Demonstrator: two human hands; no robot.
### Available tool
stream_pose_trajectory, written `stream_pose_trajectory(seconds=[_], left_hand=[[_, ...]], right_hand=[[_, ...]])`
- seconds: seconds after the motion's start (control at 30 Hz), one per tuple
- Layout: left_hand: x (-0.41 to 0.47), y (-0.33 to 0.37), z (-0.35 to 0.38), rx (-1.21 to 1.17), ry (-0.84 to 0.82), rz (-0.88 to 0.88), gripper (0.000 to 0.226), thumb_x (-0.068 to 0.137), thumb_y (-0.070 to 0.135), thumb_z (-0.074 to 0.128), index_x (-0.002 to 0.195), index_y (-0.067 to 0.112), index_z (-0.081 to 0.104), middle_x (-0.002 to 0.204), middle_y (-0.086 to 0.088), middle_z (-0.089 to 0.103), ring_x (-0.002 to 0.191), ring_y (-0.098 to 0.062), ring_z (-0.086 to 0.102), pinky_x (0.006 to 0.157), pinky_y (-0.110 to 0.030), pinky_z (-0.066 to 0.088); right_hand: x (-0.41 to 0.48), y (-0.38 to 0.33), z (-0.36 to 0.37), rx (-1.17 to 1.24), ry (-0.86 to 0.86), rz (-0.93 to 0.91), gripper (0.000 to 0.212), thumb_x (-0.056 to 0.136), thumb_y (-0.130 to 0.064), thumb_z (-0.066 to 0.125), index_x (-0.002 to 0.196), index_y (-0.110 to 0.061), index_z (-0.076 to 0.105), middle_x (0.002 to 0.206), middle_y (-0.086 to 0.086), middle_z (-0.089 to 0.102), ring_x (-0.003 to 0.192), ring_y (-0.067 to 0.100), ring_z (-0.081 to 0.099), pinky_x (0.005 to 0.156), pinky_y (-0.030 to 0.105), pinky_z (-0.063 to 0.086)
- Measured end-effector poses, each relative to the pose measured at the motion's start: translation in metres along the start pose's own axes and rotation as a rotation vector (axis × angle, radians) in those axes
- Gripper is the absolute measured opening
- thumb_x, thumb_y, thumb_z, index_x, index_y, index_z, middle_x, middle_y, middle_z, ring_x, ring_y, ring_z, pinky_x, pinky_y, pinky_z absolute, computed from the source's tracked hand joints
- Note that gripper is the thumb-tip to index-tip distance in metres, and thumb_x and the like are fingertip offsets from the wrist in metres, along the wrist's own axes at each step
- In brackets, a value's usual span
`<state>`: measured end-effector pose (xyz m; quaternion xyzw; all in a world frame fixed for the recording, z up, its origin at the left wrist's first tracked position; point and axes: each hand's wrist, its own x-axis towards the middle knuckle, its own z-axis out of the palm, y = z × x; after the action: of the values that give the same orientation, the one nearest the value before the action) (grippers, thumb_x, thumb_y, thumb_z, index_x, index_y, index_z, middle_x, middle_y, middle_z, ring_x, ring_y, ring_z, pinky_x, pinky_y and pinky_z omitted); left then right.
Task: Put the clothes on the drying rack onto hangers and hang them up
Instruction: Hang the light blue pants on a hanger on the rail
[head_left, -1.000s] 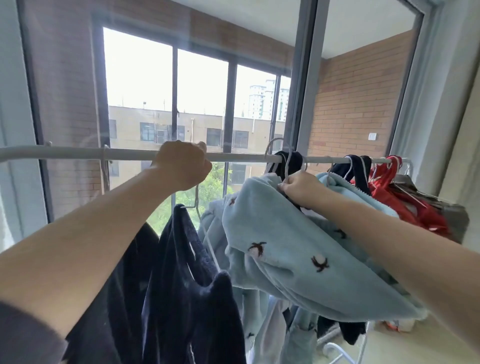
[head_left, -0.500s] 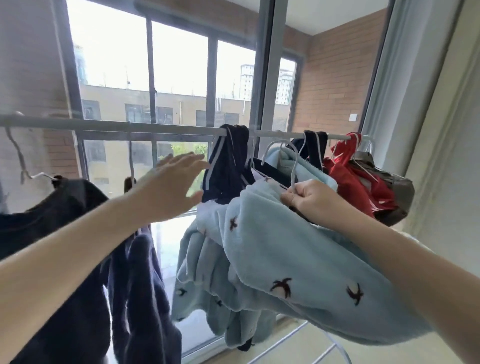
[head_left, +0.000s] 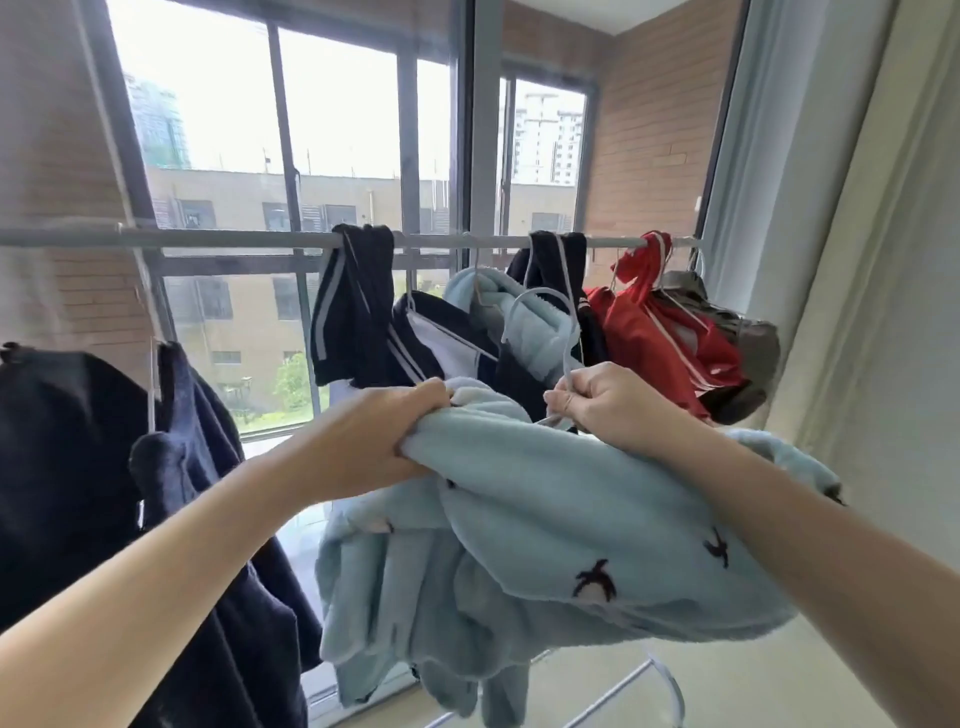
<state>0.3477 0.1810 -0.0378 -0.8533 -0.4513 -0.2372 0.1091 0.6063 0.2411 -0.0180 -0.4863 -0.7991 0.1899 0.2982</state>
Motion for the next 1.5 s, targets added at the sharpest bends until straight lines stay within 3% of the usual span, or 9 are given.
stream_pose_trajectory(seconds=[0.2, 0.37, 0.53, 0.67, 0.77, 0.87, 1.13, 1.33, 1.5], left_hand=[[-0.037, 0.006, 0.002, 0.157, -0.155, -0.073, 0.021, 0.074, 0.038, 0.047, 0.093, 0.041, 0.038, 0.061, 0.008, 0.062, 0.052, -0.009, 0.057, 0.044, -0.015, 0.042], [-0.051, 0.031, 0.019, -0.120, -0.606, -0.165, 0.015, 0.081, 0.032, 0.058, 0.088, 0.042, 0.049, 0.075, 0.016, 0.063, 0.067, 0.004, 0.059, 0.062, -0.011, 0.049], [-0.058, 0.032, 0.041, -0.227, -0.681, -0.141, 0.021, 0.080, 0.050, 0.059, 0.096, 0.036, 0.057, 0.079, 0.016, 0.059, 0.071, -0.002, 0.053, 0.069, -0.020, 0.048], [-0.050, 0.000, 0.029, -0.129, 0.075, -0.355, 0.011, 0.083, 0.031, 0.063, 0.078, 0.031, 0.054, 0.076, 0.013, 0.057, 0.067, -0.004, 0.055, 0.065, -0.023, 0.048], [-0.037, -0.026, 0.012, -0.020, 0.497, -0.443, 0.022, 0.081, 0.031, 0.066, 0.094, 0.019, 0.053, 0.095, 0.007, 0.053, 0.081, -0.013, 0.052, 0.075, -0.029, 0.045], [-0.014, -0.040, 0.003, -0.199, 0.272, -0.612, 0.037, 0.088, 0.048, 0.054, 0.114, 0.021, 0.051, 0.107, 0.007, 0.052, 0.095, -0.014, 0.051, 0.079, -0.030, 0.039], [0.025, -0.041, -0.016, -0.644, -0.100, -0.833, 0.044, 0.084, 0.063, 0.051, 0.083, 0.025, 0.073, 0.079, 0.004, 0.071, 0.078, -0.015, 0.066, 0.069, -0.027, 0.049], [0.027, -0.046, 0.002, -0.624, 0.391, -0.596, 0.027, 0.091, 0.024, 0.057, 0.070, 0.012, 0.068, 0.069, -0.006, 0.065, 0.064, -0.010, 0.055, 0.063, -0.023, 0.044], [0.012, -0.062, -0.017, -1.033, 0.692, -0.551, 0.030, 0.096, 0.020, 0.050, 0.067, 0.012, 0.055, 0.052, 0.007, 0.046, 0.047, -0.009, 0.035, 0.046, -0.020, 0.032]], right_hand=[[0.005, 0.012, -0.007, -0.088, -0.004, 0.030, 0.031, 0.093, -0.035, 0.057, 0.070, -0.018, 0.070, 0.061, -0.002, 0.064, 0.059, 0.015, 0.057, 0.071, 0.036, 0.048], [0.016, 0.005, -0.015, -0.056, 0.089, 0.031, 0.031, 0.095, -0.033, 0.054, 0.072, -0.018, 0.070, 0.039, -0.017, 0.053, 0.050, 0.007, 0.047, 0.060, 0.028, 0.039], [0.023, -0.006, -0.021, 0.089, 0.113, -0.021, 0.032, 0.096, -0.031, 0.055, 0.073, -0.016, 0.070, 0.058, 0.008, 0.046, 0.046, 0.013, 0.035, 0.047, 0.023, 0.032], [0.022, -0.016, -0.026, 0.213, 0.115, -0.004, 0.031, 0.098, -0.028, 0.053, 0.079, -0.010, 0.070, 0.055, 0.001, 0.041, 0.037, 0.005, 0.028, 0.037, 0.012, 0.026], [0.020, -0.024, -0.024, 0.271, 0.089, 0.004, 0.030, 0.098, -0.025, 0.052, 0.083, -0.006, 0.070, 0.053, -0.001, 0.039, 0.034, 0.001, 0.027, 0.034, 0.010, 0.025], [0.016, -0.037, -0.019, 0.251, 0.074, -0.031, 0.029, 0.098, -0.023, 0.054, 0.083, -0.004, 0.070, 0.054, 0.000, 0.042, 0.031, 0.001, 0.034, 0.035, 0.008, 0.029], [0.016, -0.057, -0.020, 0.170, 0.051, -0.056, 0.030, 0.097, -0.027, 0.054, 0.081, -0.009, 0.071, 0.042, -0.011, 0.046, 0.035, 0.001, 0.034, 0.040, 0.012, 0.031], [0.013, -0.051, -0.019, 0.066, 0.036, -0.014, 0.033, 0.098, -0.028, 0.052, 0.084, -0.007, 0.073, 0.050, -0.007, 0.048, 0.035, -0.002, 0.039, 0.045, 0.012, 0.034], [0.008, -0.028, -0.017, -0.014, 0.060, 0.092, 0.033, 0.097, -0.029, 0.055, 0.081, -0.007, 0.074, 0.043, -0.011, 0.045, 0.034, -0.001, 0.040, 0.050, 0.021, 0.033]])
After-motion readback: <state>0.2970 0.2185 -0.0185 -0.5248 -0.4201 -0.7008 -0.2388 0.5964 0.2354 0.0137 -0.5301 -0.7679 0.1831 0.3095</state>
